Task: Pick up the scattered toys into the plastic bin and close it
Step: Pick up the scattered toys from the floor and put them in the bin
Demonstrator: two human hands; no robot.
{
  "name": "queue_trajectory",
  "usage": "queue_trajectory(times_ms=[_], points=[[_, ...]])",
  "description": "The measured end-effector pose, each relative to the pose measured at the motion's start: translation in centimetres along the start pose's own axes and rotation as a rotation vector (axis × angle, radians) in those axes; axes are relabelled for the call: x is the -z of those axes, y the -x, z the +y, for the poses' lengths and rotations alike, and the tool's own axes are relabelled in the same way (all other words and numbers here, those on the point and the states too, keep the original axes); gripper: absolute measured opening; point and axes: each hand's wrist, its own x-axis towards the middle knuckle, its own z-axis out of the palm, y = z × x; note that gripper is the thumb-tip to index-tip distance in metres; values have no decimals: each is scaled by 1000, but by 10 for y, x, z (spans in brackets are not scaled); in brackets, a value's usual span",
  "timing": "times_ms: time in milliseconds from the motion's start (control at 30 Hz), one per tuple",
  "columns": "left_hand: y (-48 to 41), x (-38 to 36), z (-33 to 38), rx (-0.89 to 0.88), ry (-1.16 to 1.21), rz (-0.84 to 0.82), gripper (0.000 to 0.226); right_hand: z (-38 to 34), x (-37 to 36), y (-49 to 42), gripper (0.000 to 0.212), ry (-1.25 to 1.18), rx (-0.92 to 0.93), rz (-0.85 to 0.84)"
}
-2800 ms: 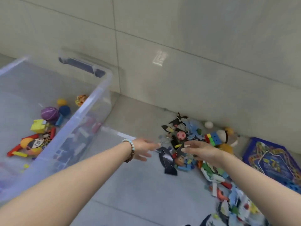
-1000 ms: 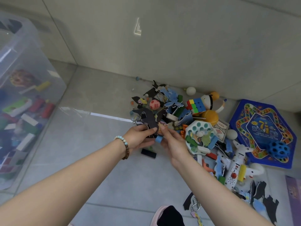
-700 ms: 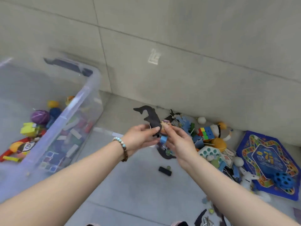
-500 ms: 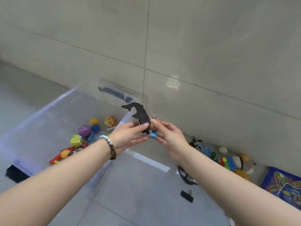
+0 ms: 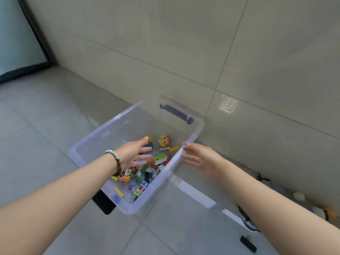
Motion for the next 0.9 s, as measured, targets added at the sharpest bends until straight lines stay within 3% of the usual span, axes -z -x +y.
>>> queue_trajectory(times_ms=[200,300,500,633,733,833,900], points=[[-6,-87,6,-62,0,-264,33,16,139,35,27,110,-13,139],[-18,-144,-9,-55,-106,-361,34,50,204,54,39,179,-112,215],[-53,-243,-109,158,-348,-465,41,163,269,75,39,359,-254,324],[-72,-273,-177,278,-418,-462,29,230,271,66,34,367,-162,398],[-78,-283,-208,317,-392,-441,9,260,265,49,43,482,7,430],[-81,-284,-223,332,-310,-312,5,274,259,37,41,613,108,420],[-84,-280,-228,354,-235,-270,16,282,257,33,31,678,152,457]])
